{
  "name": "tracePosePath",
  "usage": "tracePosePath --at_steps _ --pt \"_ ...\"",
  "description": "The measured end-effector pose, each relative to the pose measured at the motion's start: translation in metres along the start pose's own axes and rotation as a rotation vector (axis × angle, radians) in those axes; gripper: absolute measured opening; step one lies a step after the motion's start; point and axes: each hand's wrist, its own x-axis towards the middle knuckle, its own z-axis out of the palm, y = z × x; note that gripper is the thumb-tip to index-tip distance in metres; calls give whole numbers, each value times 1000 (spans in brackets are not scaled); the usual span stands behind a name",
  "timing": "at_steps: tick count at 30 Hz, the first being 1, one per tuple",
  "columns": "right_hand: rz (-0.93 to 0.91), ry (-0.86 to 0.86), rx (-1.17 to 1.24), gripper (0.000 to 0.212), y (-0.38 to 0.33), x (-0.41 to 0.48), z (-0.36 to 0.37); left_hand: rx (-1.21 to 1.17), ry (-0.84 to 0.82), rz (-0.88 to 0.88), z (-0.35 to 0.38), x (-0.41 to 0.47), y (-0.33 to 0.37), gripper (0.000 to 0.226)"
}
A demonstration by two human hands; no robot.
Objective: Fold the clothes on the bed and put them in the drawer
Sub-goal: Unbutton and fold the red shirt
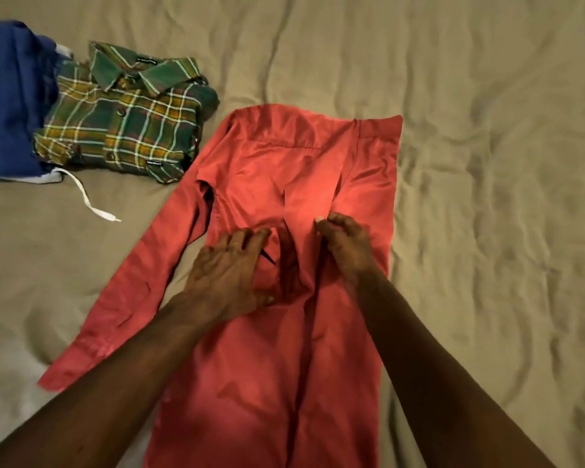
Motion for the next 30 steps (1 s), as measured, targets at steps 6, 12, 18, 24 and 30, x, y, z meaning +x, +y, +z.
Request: tracePosePath --at_steps 6,12,18,24,30 --pt "94 -59 136 28 -10 -9 2 -626 -79 -93 -14 -18 9 25" --pt "297 -277 435 30 -24 -27 -47 -630 -905 90 -30 -49 23 61" --pt "302 -419 -179 33 -4 -44 -83 -1393 -527 -401 15 -22 54 63" --pt "176 -206 -223 25 24 -54 -87 -1236 -133 -365 34 -24 80 31" --pt "39 -266 -110 34 15 -83 -71 -842 475 -283 12 -58 106 43"
